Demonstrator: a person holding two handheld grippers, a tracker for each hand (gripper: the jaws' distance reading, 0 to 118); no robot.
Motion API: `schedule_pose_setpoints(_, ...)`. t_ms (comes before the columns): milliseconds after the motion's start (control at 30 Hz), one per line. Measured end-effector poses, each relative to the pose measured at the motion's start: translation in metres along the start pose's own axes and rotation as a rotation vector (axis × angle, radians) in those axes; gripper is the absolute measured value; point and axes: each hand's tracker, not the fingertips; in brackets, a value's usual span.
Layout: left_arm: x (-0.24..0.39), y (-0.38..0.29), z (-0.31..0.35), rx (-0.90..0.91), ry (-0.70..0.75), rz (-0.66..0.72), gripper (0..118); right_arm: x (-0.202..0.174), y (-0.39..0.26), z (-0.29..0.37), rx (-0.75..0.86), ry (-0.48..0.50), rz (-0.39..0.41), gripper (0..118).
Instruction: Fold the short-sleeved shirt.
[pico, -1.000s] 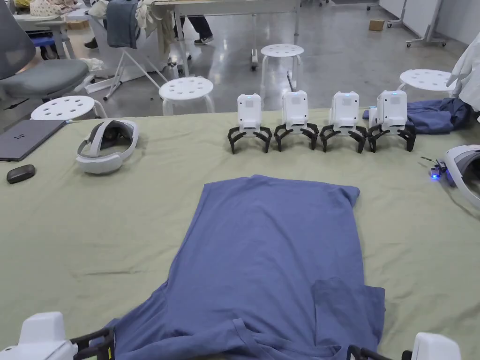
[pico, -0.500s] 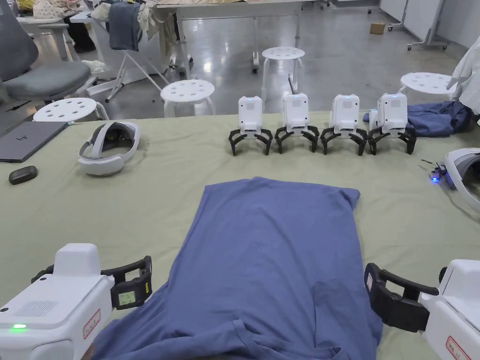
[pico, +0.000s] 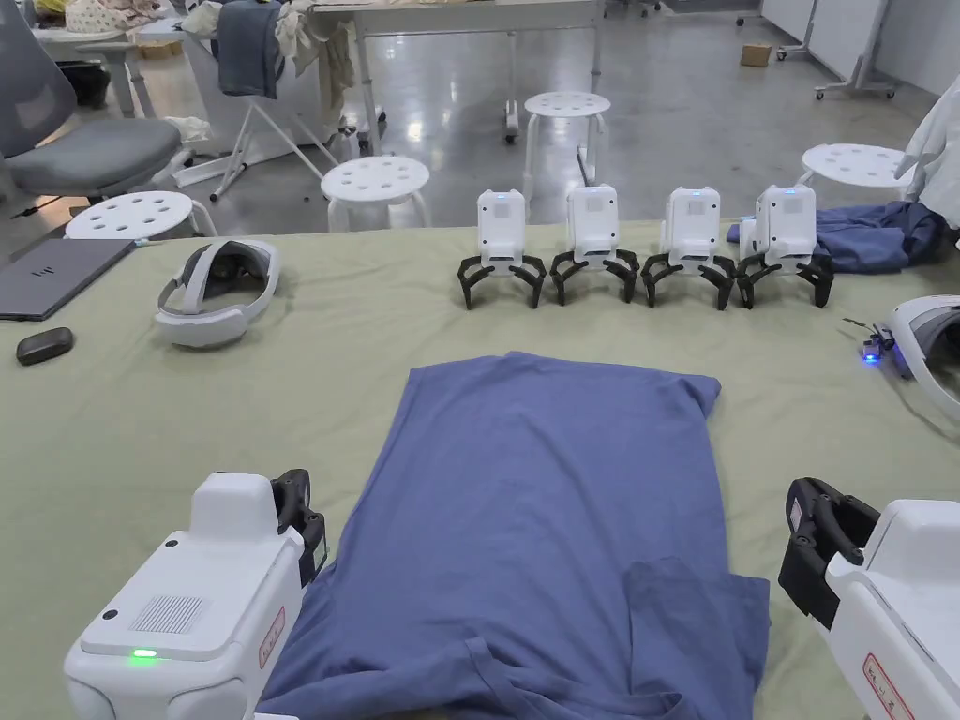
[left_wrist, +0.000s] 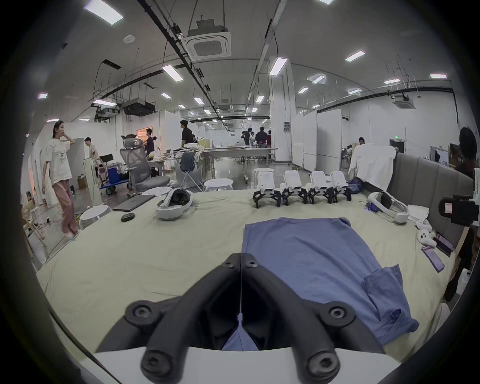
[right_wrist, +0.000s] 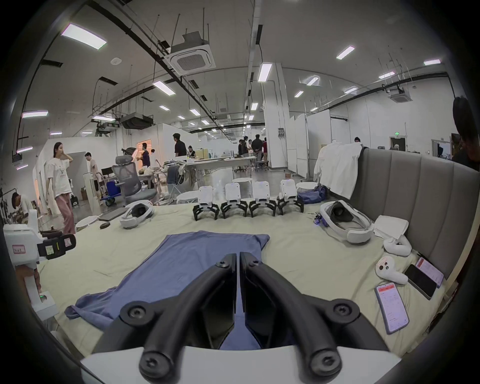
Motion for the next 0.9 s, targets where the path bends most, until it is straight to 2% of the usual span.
schedule_pose_setpoints(167,0.0,0.003,0.001,0.003,-0.015,0.044,0,-0.001,0.0,0.003,0.018,-0.021,0.036,4)
schedule_pose_setpoints(900,-0.015,0.002,0.0,-0.036,-0.01,0.058,0,0.003,0.004,0.0,0.004,0.003,0.019,4)
